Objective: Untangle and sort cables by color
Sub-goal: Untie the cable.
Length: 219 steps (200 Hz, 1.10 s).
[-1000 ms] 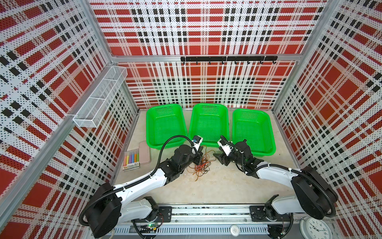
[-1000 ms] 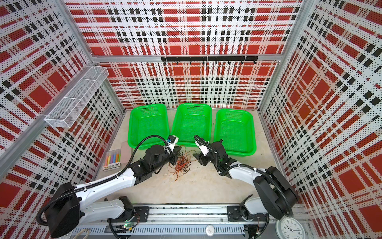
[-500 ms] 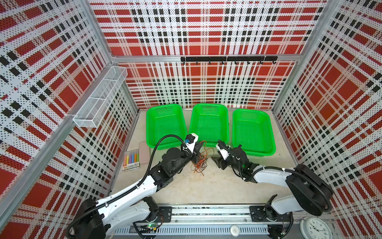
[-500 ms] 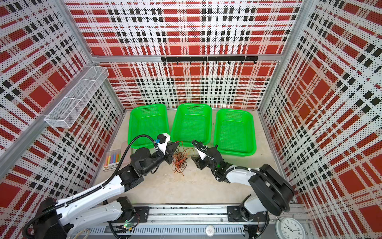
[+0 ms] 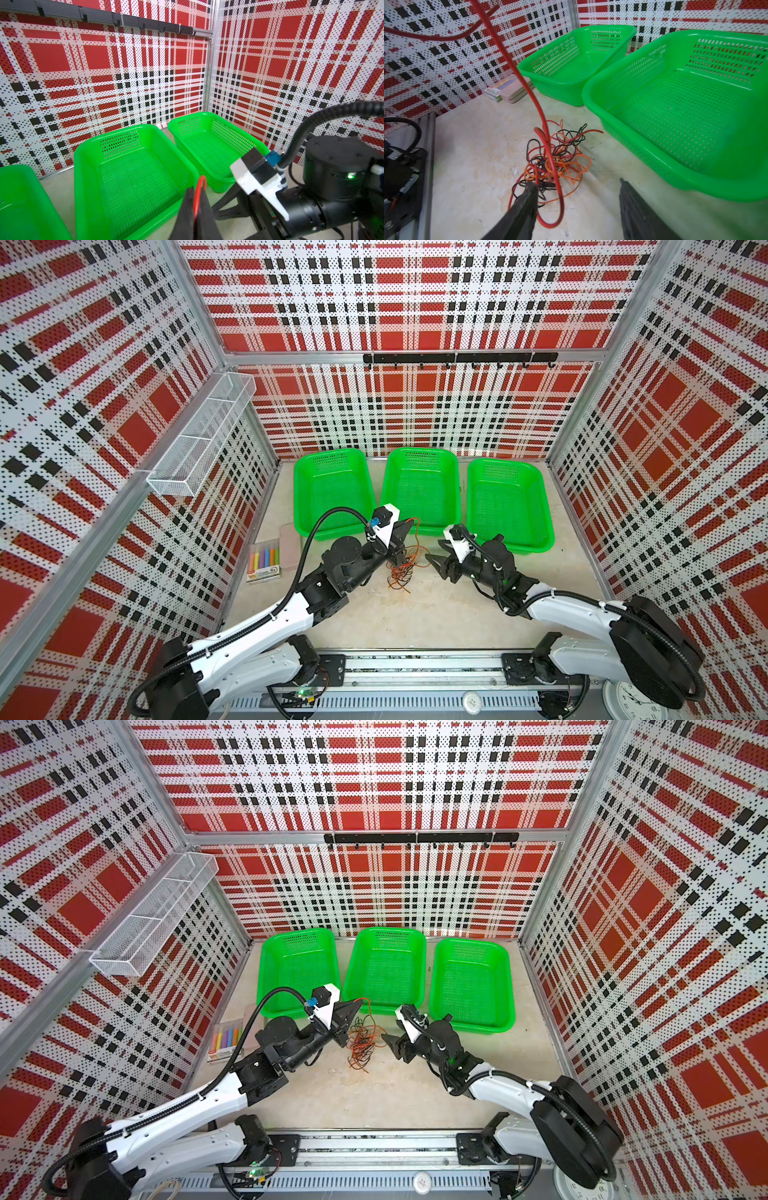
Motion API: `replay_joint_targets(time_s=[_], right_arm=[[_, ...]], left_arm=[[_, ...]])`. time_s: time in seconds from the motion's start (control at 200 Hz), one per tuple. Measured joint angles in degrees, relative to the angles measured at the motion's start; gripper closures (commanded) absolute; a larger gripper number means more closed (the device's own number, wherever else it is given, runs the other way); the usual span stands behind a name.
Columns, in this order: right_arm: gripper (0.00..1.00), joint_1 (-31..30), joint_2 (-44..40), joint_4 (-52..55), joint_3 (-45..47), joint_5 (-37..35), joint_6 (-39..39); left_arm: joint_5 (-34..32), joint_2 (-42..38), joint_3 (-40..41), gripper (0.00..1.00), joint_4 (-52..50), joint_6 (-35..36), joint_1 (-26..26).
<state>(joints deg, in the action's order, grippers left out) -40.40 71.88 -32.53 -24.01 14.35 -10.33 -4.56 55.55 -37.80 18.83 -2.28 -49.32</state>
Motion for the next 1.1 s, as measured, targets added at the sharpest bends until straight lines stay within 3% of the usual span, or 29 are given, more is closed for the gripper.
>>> replay_joint_targets(time_s=[0.225,0.421,0.706,0.937,1.097], right_arm=[[0.76,-0.5,4.8,-1.6,-0.7,2.3,-2.7],[0.90,-0.7,5.8,-1.4,-0.9,2.1,-3.6],[0.95,-0.7,6.6,-0.2,-1.7,0.7,-4.3],[1.00,-0.7,6.8,2.7,-2.1,-1.1,-4.1],[1.00,-0.7,8.2,5.6,-3.7,-3.0,-4.1]], left_arm=[[-0.3,0.2,-2.9,1.00,0.4,0.5,-0.4],[-0.7,0.1,-4.2,1.00,0.9,0.7,-0.4],[-3.0,-0.1,-7.5,1.00,0.6,0.4,0.3],[-1.2,0.2,-14.1,1.00,0.0,-2.6,6.2],[0.0,1.4,-17.4,1.00,0.0,-3.8,7.6]])
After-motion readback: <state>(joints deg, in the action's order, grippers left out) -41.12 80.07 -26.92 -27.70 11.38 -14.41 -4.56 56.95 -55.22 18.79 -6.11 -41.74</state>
